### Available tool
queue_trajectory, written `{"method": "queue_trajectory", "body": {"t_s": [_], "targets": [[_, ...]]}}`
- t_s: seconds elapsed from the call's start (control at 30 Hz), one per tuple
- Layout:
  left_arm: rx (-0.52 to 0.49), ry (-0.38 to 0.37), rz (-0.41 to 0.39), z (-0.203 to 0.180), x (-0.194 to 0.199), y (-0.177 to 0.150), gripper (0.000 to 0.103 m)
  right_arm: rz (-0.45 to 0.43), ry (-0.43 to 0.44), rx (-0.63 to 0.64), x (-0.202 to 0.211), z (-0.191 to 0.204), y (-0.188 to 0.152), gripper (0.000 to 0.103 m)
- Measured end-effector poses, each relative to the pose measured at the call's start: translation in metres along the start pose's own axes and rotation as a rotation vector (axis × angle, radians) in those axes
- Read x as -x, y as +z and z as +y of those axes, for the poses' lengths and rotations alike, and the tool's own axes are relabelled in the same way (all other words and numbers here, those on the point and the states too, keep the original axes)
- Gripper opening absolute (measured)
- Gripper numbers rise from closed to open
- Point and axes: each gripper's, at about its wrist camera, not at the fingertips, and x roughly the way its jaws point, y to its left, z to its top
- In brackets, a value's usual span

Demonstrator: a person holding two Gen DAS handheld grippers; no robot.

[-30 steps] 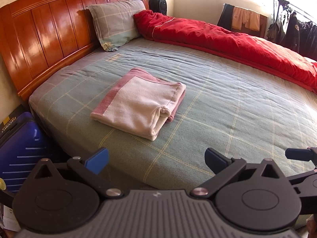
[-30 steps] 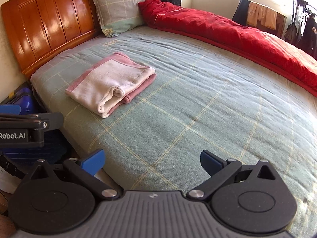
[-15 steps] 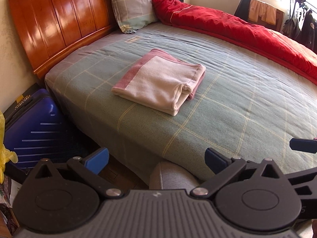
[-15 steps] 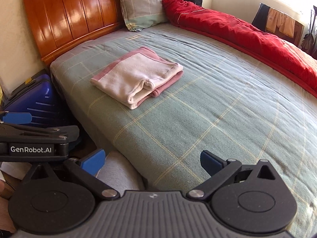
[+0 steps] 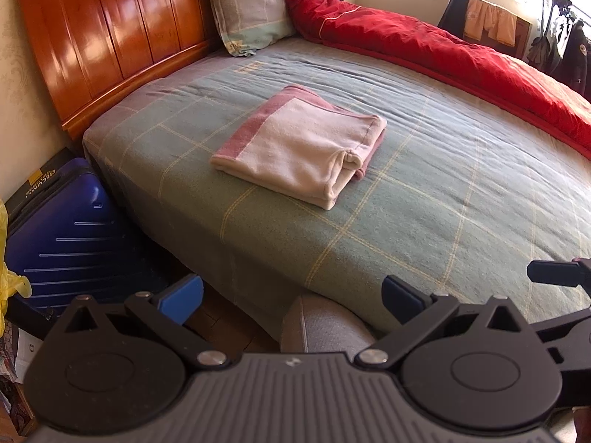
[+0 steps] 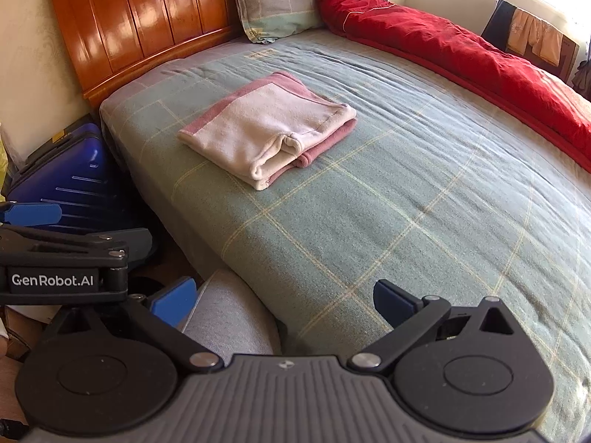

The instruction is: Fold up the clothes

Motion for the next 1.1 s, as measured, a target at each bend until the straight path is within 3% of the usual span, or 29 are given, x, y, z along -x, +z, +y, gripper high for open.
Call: {"method": "queue_trajectory", "body": {"t_s": [1.1], "targets": [[-0.003, -0.016, -0.011, -0.0002, 0.0058, 0.0036, 0.102, 0.004, 0.004, 0.003, 0.0027, 0.0020, 0.0028, 0.103]]}}
